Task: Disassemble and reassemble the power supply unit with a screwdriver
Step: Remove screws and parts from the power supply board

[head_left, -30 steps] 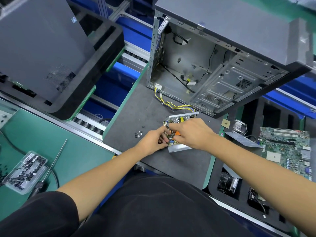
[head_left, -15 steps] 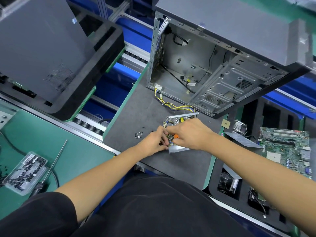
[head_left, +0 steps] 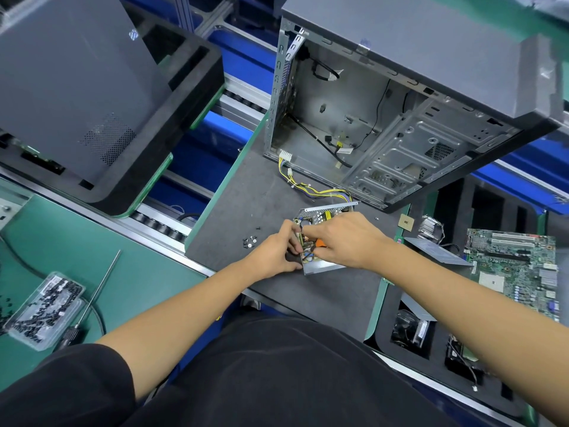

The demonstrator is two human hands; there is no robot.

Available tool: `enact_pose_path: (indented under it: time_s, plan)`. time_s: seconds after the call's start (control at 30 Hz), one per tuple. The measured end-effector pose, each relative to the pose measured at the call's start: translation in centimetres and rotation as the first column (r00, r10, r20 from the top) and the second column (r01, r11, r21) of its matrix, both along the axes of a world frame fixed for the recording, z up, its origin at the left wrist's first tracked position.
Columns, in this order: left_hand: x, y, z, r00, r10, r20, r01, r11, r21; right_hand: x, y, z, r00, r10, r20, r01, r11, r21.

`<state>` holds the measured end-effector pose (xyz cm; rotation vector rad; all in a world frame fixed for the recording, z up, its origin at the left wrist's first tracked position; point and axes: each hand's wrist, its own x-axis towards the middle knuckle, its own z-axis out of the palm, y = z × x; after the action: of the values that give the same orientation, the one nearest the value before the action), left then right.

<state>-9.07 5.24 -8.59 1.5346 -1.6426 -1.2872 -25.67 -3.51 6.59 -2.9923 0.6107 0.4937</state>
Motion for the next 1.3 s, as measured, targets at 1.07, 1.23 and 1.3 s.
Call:
enact_pose_path:
  time_s: [1.07,1.23,1.3]
  plan:
    - [0.3,0.5,0.0,0.994,-0.025,0.107,0.027,1.0,-0.013,0.5,0.2,-1.0,0.997,0.052,-0.048,-0.055,0.998,-0.044]
    - [0.3,0.5,-0.3,0.994,-0.029,0.101,0.031,0.999,-0.016,0.8,0.1,-1.0,0.996,0.065,-0.067,-0.067,0.997,-0.025]
    - [0.2,0.5,-0.3,0.993,-0.03,0.117,0.032,0.999,-0.011,0.9,0.1,-1.0,0.994,0.08,-0.069,-0.083,0.996,-0.037]
